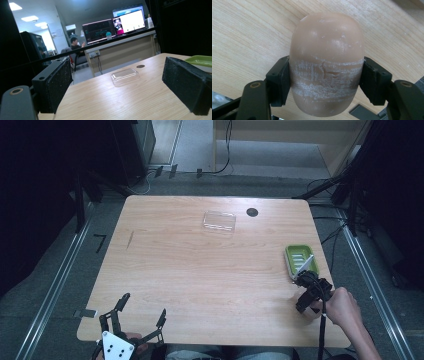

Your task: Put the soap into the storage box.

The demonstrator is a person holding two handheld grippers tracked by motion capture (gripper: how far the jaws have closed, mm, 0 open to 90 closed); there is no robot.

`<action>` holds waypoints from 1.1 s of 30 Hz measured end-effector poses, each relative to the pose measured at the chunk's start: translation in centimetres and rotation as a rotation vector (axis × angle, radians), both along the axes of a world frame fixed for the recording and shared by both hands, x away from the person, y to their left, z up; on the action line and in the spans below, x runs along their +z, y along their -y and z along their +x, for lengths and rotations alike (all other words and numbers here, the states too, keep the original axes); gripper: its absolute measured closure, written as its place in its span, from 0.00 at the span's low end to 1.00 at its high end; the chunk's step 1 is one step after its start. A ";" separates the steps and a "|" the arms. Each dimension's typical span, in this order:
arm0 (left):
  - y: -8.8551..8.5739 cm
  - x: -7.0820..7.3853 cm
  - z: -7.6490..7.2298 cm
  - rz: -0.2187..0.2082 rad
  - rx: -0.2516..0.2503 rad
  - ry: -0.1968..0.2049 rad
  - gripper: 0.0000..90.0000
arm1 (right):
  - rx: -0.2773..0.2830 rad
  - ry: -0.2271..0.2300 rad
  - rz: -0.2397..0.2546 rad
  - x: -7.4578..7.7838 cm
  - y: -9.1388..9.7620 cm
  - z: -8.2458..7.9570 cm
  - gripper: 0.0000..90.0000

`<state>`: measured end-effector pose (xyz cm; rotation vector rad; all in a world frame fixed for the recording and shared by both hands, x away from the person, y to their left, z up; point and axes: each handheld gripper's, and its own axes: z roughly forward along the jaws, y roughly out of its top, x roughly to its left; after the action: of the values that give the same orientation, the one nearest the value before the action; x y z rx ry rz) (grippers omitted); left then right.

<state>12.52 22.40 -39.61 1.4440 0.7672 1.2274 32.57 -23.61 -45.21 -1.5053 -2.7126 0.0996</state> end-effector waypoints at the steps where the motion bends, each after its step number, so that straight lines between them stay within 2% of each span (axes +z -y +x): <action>1: 0.0 0.0 0.0 0.000 -0.001 0.000 0.11 | 0.000 -0.003 -0.003 0.1 0.0 0.0 0.37; 13: 0.0 0.0 0.0 -0.001 -0.002 -0.001 0.11 | 0.006 -0.013 -0.020 0.7 -0.4 0.7 0.37; 33: 0.0 0.0 0.0 -0.002 -0.002 -0.001 0.11 | -0.016 -0.013 -0.019 2.1 -0.7 2.1 0.37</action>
<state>12.57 22.38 -39.61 1.4429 0.7671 1.2240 34.69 -22.95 -43.12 -1.5264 -2.6967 0.1349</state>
